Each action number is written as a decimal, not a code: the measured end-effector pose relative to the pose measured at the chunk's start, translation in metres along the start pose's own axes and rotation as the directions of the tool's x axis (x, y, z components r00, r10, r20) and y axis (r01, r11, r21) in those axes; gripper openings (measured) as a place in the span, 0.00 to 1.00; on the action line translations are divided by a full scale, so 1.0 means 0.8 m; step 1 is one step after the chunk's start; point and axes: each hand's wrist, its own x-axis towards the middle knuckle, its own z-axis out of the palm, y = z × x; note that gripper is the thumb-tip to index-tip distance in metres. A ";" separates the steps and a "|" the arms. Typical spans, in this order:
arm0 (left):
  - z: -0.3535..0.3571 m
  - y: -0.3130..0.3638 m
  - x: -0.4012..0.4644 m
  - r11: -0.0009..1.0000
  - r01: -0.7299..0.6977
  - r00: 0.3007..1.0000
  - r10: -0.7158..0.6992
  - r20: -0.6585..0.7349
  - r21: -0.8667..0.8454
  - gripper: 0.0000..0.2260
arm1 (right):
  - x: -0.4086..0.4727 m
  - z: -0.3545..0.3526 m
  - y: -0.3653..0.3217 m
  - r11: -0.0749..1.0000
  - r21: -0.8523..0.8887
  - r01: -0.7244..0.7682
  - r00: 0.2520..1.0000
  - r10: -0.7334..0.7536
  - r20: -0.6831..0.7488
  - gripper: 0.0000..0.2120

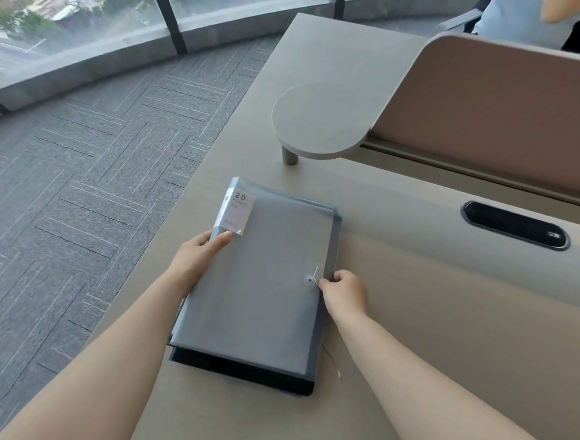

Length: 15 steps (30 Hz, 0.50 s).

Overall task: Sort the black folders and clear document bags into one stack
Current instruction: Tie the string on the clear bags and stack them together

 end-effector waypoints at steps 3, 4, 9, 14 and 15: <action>-0.001 -0.001 0.000 1.000 -0.007 1.000 0.007 -0.002 0.025 0.15 | 0.001 0.001 -0.004 0.998 -0.057 -0.007 1.000 0.007 -0.003 0.07; -0.001 -0.001 0.000 0.999 -0.013 1.000 0.013 0.001 0.033 0.16 | 0.001 0.000 -0.006 0.997 -0.082 -0.003 1.000 0.002 -0.007 0.07; -0.004 -0.003 0.002 0.996 -0.015 1.000 0.017 -0.026 0.094 0.20 | 0.002 0.000 -0.007 0.987 -0.156 -0.031 0.999 0.025 -0.041 0.17; -0.007 -0.002 0.005 0.990 0.001 0.999 0.004 -0.034 0.143 0.22 | -0.001 0.000 -0.011 0.982 -0.184 -0.040 0.999 0.037 -0.022 0.10; -0.008 -0.002 0.005 0.988 0.004 0.999 0.001 -0.036 0.152 0.21 | -0.001 0.001 -0.011 0.981 -0.188 -0.045 0.999 0.043 -0.017 0.11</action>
